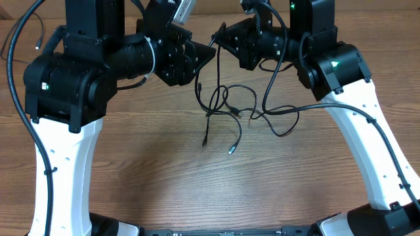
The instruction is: Untangle cables
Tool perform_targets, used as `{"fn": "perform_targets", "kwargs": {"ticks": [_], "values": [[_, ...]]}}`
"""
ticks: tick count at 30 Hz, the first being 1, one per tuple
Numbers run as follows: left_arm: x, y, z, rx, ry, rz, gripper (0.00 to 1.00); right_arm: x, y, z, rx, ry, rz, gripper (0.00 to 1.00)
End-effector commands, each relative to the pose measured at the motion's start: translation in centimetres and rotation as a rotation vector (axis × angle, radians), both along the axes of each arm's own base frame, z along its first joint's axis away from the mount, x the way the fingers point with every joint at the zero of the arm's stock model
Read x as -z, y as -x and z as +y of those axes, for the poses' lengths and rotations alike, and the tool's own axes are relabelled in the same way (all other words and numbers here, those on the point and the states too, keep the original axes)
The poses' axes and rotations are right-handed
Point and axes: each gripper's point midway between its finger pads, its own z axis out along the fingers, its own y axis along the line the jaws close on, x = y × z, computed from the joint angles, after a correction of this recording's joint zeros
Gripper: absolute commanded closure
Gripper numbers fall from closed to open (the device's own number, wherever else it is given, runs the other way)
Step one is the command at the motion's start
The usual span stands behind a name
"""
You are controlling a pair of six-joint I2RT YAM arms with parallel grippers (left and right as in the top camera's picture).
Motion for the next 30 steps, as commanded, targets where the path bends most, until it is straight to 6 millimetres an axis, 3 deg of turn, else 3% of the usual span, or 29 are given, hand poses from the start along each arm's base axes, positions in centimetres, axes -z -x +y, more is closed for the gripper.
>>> {"fn": "perform_targets", "kwargs": {"ticks": [1,3,7,11,17,23,28,30], "values": [[-0.4,0.4,-0.8,0.061,0.004,-0.037,0.35,-0.4,0.3,0.5,-0.014,-0.005,-0.006,0.96],[-0.6,0.7,-1.0,0.080,0.017,-0.037,0.36,-0.3,0.4,0.5,-0.014,-0.004,-0.004,0.96],[-0.8,1.3,-1.5,0.120,0.039,-0.033,0.53,-0.3,0.2,0.4,-0.005,0.000,-0.005,0.96],[-0.4,1.1,-1.4,0.111,0.029,-0.018,0.62,-0.2,0.0,0.3,0.007,0.005,-0.006,0.96],[0.8,0.5,-1.6,0.110,0.018,0.024,0.95,-0.2,0.0,0.3,0.007,0.005,-0.007,0.96],[1.4,-0.3,-1.3,0.089,0.007,0.039,0.96,0.3,-0.9,-0.3,0.075,0.035,-0.004,0.96],[2.9,-3.6,2.8,-0.215,-0.076,0.087,0.96,0.6,-1.6,-1.0,0.135,0.042,0.023,0.96],[3.0,-4.1,3.6,-0.251,-0.082,0.091,0.96,0.6,-1.6,-1.0,0.137,0.042,0.024,0.96]]}}
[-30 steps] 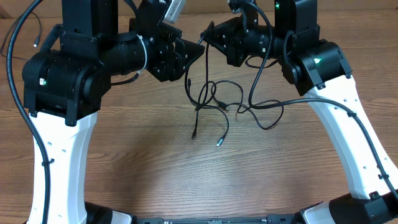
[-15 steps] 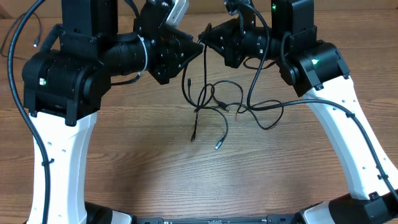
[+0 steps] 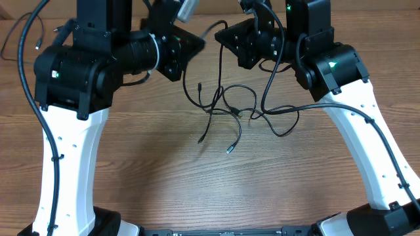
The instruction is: Untangle cables
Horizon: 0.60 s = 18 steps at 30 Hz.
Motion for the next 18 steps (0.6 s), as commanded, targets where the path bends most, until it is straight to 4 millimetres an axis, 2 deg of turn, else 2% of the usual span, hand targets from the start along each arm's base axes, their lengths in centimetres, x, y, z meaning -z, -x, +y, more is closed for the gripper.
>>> {"fn": "perform_targets", "kwargs": {"ticks": [1,7,8,9,10,11,15,18], "values": [[1.0,-2.4,3.1,-0.192,-0.047,0.031,0.96,-0.5,-0.3,-0.2,0.028,-0.007,-0.003,0.96],[1.2,-2.4,3.4,-0.194,-0.057,0.036,0.96,-0.5,-0.3,-0.2,0.029,-0.007,-0.003,0.95],[1.3,-2.6,3.7,-0.210,-0.067,0.034,0.96,-0.5,-0.3,-0.2,0.029,-0.007,-0.003,0.87],[1.4,-2.8,4.0,-0.230,-0.077,0.031,0.96,-0.5,-0.3,-0.2,0.029,-0.007,-0.002,0.64],[1.5,-3.2,4.8,-0.273,-0.102,0.025,0.96,-0.4,-0.3,-0.2,0.029,-0.005,0.002,0.11],[1.6,-3.4,5.2,-0.297,-0.108,0.027,0.96,-0.4,-0.3,-0.2,0.029,-0.004,0.005,0.00],[1.7,-3.9,6.6,-0.349,-0.108,0.035,0.96,0.2,-0.5,-0.7,0.060,0.018,0.022,0.00],[1.7,-4.5,8.5,-0.430,-0.073,0.066,0.96,1.0,-1.1,-1.5,0.132,0.041,0.055,0.00]]}}
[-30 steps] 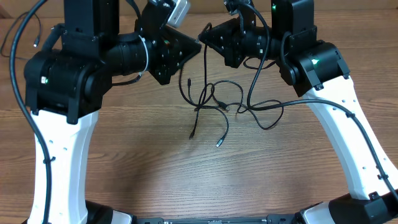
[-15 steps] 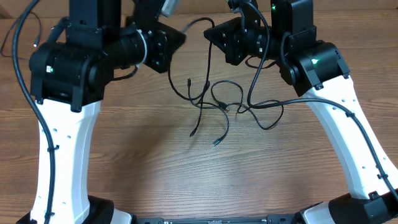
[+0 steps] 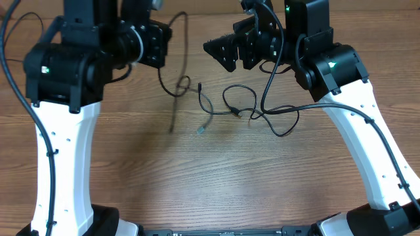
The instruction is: Untangle cables
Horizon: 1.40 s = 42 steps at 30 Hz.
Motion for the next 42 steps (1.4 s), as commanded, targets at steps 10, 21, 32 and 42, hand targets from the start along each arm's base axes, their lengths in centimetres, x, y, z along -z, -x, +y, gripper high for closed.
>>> {"fn": "perform_targets", "kwargs": {"ticks": [10,21,32,42], "values": [[-0.4,-2.3,8.1,-0.315,0.182,0.069,0.96,1.5,-0.9,-1.9,0.138,0.064,0.068,0.00],[-0.7,-3.7,14.9,-0.581,0.209,0.036,0.96,2.2,-0.5,-2.1,0.141,0.081,0.099,0.00],[4.1,-7.1,27.0,-0.769,0.121,0.058,0.96,2.3,-0.4,-2.1,0.140,0.082,0.101,0.00],[12.7,-9.1,38.6,-0.923,0.171,0.161,0.96,2.8,-0.1,-2.2,0.137,0.097,0.119,0.00]]}}
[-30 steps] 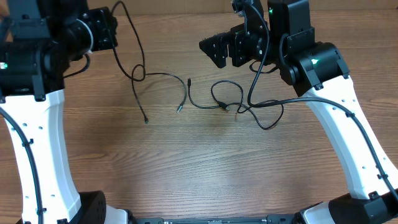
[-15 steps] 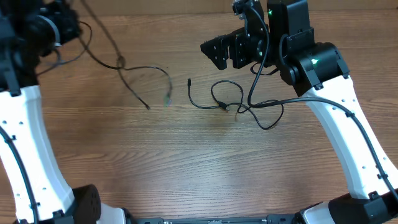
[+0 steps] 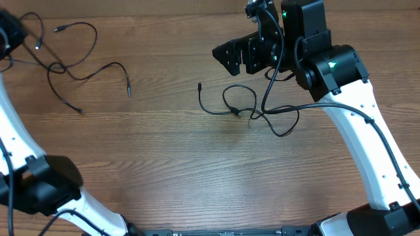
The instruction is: Untangle cables
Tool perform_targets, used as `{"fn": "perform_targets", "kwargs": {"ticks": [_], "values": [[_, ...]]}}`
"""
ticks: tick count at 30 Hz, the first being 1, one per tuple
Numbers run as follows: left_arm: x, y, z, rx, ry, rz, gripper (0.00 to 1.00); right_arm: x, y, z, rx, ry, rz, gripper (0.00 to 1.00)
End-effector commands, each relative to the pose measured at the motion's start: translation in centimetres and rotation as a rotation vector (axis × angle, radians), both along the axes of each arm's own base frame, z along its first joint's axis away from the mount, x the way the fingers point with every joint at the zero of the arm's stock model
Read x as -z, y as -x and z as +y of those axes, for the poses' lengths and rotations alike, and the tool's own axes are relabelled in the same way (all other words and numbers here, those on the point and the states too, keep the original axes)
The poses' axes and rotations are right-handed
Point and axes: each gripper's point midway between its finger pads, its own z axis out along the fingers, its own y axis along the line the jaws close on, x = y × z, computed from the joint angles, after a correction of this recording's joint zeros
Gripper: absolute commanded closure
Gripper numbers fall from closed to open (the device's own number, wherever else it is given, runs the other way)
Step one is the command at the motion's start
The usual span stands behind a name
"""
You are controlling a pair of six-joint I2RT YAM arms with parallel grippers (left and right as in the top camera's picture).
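One black cable lies spread out at the far left of the table, its plug ends loose. A second black cable stays in a loose knot at the centre, with one plug pointing away. My right gripper hovers just above and behind that knot, open, with nothing between its fingers. Of my left arm only a dark part shows at the top left corner; its fingers are out of frame, so I cannot see whether they hold the left cable.
The left arm's white link and black base joint cross the lower left corner. The right arm's white link runs down the right side. The right arm's own wire hangs close to the central knot.
The left arm has swung from the upper middle left out to the far left corner. The cable that hung from it now lies spread on the table at the left. The right gripper barely moved.
First both grippers met above the central tangle, each at a strand. A second later the left one had drawn back slightly. Then the right gripper was open and the left held one cable lifted apart. Now that cable lies far left, separate from the knot.
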Motion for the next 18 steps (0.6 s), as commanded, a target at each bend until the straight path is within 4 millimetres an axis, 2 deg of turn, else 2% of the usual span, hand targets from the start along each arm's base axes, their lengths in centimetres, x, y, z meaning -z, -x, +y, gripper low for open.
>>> {"fn": "perform_targets", "kwargs": {"ticks": [1,8,15,18], "values": [[4.2,0.2,3.6,-0.028,0.063,0.059,0.96,-0.5,-0.1,-0.1,0.003,0.001,-0.017,0.00],[10.4,1.7,8.3,-0.115,0.142,0.157,0.96,-0.5,-0.1,-0.1,0.004,0.001,-0.017,0.00],[14.3,4.4,12.7,-0.236,0.156,0.236,0.96,-0.3,-0.1,-0.1,0.004,0.004,-0.010,0.00],[15.7,6.2,15.0,-0.319,0.110,0.302,0.89,-0.1,0.1,-0.2,0.004,0.008,0.001,0.00]]}}
